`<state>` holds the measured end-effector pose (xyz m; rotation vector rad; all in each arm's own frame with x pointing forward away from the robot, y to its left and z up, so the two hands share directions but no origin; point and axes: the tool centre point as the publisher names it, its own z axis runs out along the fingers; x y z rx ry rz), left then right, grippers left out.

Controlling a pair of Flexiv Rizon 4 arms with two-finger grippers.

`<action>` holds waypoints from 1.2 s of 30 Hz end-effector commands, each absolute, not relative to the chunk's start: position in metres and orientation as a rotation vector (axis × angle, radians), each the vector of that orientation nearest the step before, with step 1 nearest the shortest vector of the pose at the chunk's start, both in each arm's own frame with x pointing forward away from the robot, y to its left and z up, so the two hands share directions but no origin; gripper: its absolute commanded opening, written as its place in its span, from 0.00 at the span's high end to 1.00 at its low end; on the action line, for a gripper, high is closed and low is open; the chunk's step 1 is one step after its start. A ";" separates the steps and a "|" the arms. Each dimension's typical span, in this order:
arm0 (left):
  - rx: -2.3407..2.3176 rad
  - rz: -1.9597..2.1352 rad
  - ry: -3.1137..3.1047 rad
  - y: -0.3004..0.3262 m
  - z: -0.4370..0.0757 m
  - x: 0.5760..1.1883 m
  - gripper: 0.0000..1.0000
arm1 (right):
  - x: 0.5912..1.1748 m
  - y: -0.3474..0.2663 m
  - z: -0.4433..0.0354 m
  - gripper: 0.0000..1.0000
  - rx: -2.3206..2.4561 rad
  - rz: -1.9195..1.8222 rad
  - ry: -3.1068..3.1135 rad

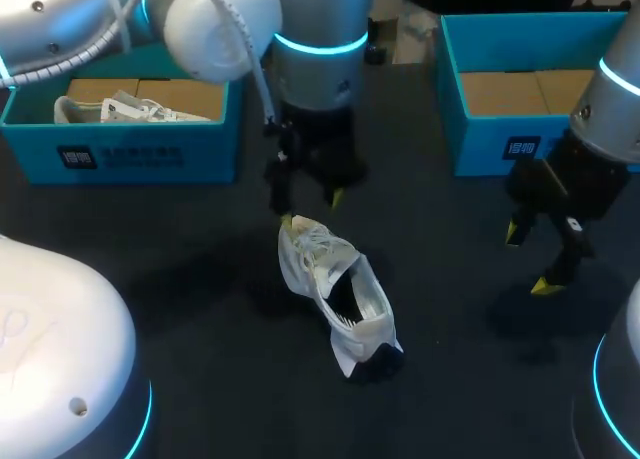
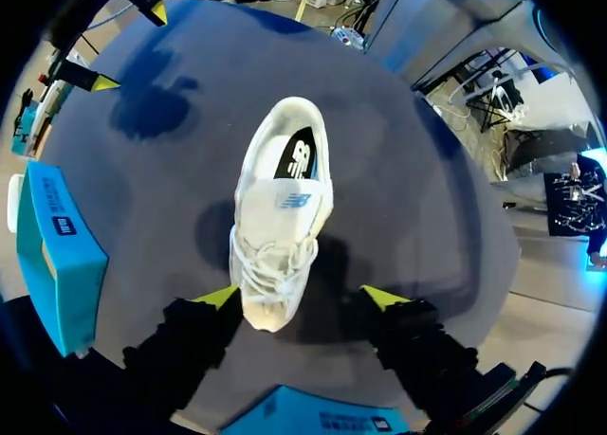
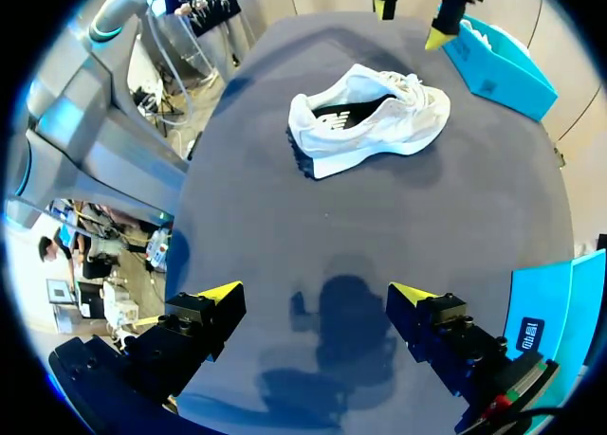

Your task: Take the shoe out of the shoebox, open the shoe tongue, remove and reinsert the insole, then place the shoe into the shoebox

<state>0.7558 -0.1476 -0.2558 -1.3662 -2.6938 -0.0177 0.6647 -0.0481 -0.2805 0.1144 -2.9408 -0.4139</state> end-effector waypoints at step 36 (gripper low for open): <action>-1.547 0.046 -2.495 -0.198 -0.340 0.696 0.69 | 0.664 -0.048 -0.281 0.00 0.115 -0.411 -2.942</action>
